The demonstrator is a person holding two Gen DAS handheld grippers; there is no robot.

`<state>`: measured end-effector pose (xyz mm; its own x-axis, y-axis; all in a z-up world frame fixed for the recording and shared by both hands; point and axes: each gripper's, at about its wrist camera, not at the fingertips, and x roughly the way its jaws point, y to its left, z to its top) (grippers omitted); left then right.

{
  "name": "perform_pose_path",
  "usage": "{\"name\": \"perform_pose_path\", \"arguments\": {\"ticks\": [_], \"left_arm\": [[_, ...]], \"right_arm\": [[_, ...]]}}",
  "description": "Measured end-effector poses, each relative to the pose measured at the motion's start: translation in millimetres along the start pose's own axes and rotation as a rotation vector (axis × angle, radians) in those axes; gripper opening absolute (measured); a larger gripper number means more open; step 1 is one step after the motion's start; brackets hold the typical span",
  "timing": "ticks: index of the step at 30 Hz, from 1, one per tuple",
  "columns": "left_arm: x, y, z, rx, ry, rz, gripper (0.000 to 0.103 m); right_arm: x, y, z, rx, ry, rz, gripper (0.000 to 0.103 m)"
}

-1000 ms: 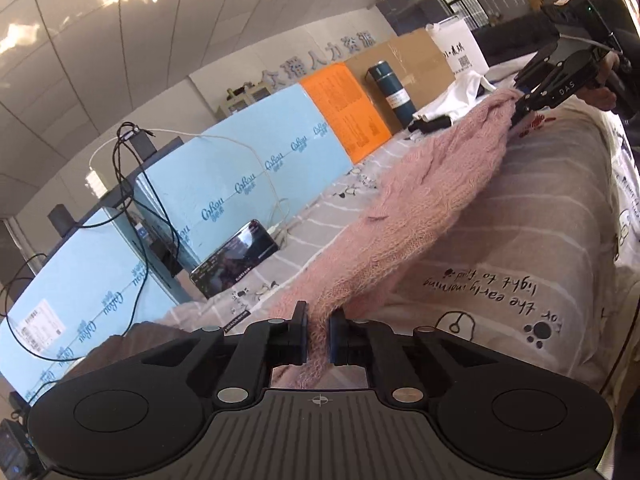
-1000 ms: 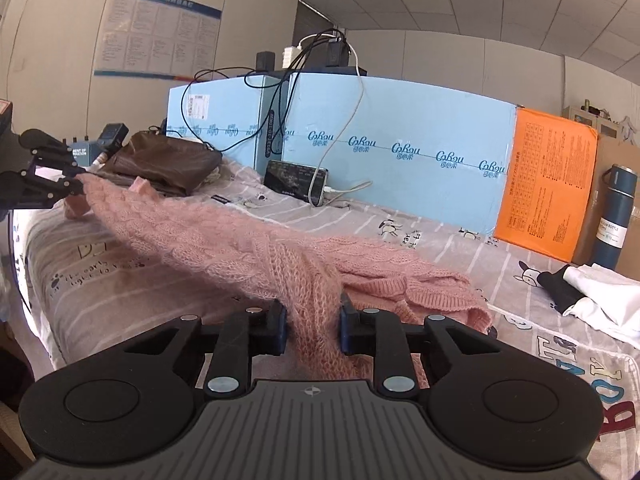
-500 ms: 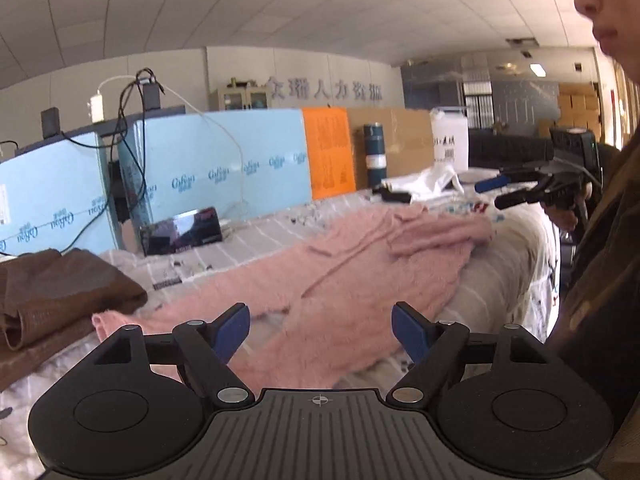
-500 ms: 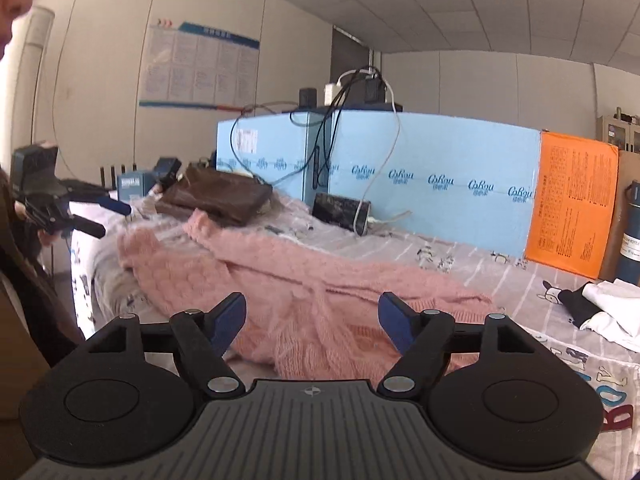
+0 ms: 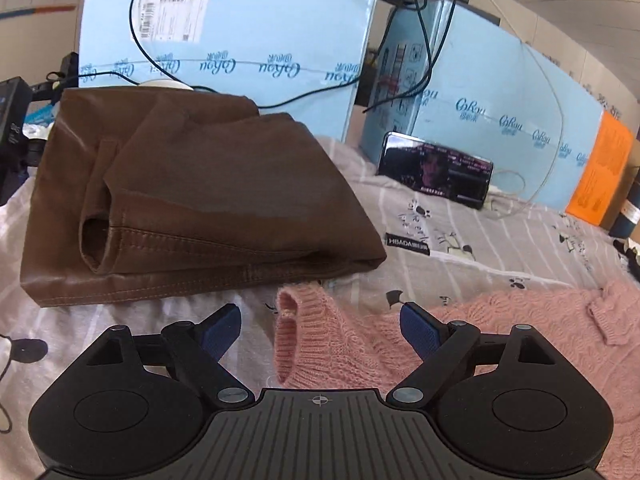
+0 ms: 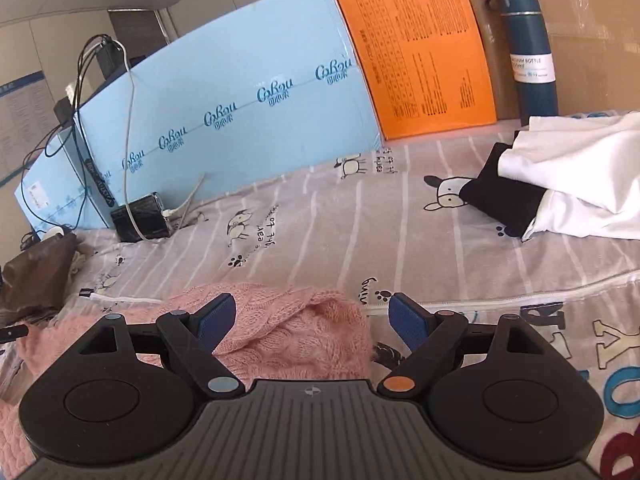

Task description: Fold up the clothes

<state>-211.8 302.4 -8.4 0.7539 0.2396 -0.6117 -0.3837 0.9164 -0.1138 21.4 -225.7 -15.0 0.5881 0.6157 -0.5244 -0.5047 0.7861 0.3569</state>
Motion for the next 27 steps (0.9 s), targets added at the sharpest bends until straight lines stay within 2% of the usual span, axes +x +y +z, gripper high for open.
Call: {"name": "perform_pose_path", "arguments": {"ticks": [2, 3, 4, 5, 6, 7, 8, 10, 12, 14, 16, 18, 22, 25, 27], "left_arm": [[7, -10, -3, 0.067, 0.002, 0.033, 0.071], [7, -17, -7, 0.108, -0.001, 0.044, 0.042], [6, -23, -9, 0.136, -0.014, 0.047, 0.03], [3, -31, -11, 0.188, -0.041, 0.061, 0.025], [-2, -41, -15, 0.252, -0.067, 0.092, 0.019], [-6, -49, -17, 0.302, -0.095, 0.114, 0.016], [-11, -57, -19, 0.349, -0.123, 0.134, 0.015], [-19, -71, -15, 0.401, -0.186, 0.177, 0.015], [-30, -84, -11, 0.442, -0.263, 0.212, 0.015], [-38, -97, -1, 0.49, -0.353, 0.236, 0.015], [-38, -106, 13, 0.498, -0.403, 0.223, 0.015], [-30, -116, 26, 0.49, -0.428, 0.197, 0.015], [13, -131, 45, 0.499, -0.389, 0.172, 0.015], [56, -139, 49, 0.499, -0.289, 0.132, 0.016], [84, -141, 46, 0.521, -0.204, 0.134, 0.021]], "right_arm": [[18, 6, 1, -0.009, 0.043, -0.026, 0.078], [23, 9, -1, -0.016, 0.051, -0.045, 0.077], [27, 13, -2, -0.025, 0.053, -0.064, 0.069], [28, 17, -5, -0.043, 0.042, -0.076, 0.059], [26, 21, -8, -0.073, 0.036, -0.071, 0.052], [25, 26, -11, -0.103, 0.03, -0.066, 0.039], [23, 30, -13, -0.134, 0.026, -0.06, 0.026], [17, 41, -18, -0.204, 0.001, -0.074, 0.017], [6, 51, -21, -0.28, -0.069, -0.125, 0.015], [-9, 59, -22, -0.359, -0.174, -0.188, 0.014], [-18, 62, -17, -0.407, -0.248, -0.264, 0.014], [-20, 56, -7, -0.412, -0.271, -0.32, 0.014], [0, 35, 0, -0.378, -0.204, -0.372, 0.014], [15, 18, 6, -0.352, -0.154, -0.411, 0.016], [25, 7, 9, -0.334, -0.12, -0.437, 0.017]]}}
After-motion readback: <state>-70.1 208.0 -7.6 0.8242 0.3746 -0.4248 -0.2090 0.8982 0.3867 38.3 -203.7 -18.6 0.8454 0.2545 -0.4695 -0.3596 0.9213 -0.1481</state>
